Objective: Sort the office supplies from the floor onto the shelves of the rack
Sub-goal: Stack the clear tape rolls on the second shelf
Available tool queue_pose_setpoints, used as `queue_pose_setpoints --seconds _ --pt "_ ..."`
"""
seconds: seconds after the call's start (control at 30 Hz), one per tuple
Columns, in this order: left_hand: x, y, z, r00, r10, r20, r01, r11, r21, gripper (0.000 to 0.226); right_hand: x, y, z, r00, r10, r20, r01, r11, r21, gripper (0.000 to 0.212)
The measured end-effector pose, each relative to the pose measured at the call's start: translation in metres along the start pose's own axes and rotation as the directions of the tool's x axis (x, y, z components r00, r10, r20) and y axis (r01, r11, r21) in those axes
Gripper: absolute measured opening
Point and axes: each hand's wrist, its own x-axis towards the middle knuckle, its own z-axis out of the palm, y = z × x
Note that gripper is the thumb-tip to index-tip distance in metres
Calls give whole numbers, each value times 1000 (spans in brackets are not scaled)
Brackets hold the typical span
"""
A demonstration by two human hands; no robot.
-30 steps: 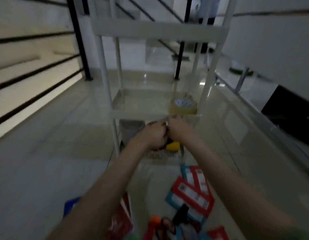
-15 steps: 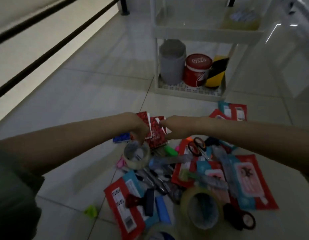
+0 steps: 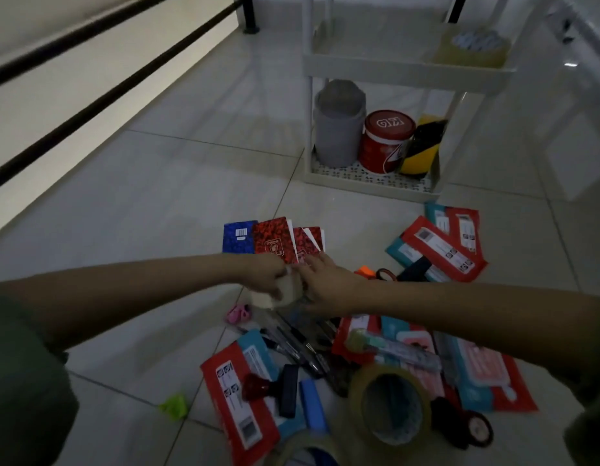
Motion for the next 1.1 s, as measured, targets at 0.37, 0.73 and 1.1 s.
queue_pose_setpoints --seconds 0.37,0.73,1.1 --pt "-20 27 -118 750 -20 -662 -228 931 -286 33 -9 40 -109 762 441 -475 156 587 794 55" --pt "2 57 -189 573 -221 -789 -643 476 -600 67 -19 65 -198 258 595 -761 329 687 649 56" --pt "39 87 -228 418 -397 -818 -638 513 -575 74 -27 104 -222 394 555 -732 189 731 656 99"
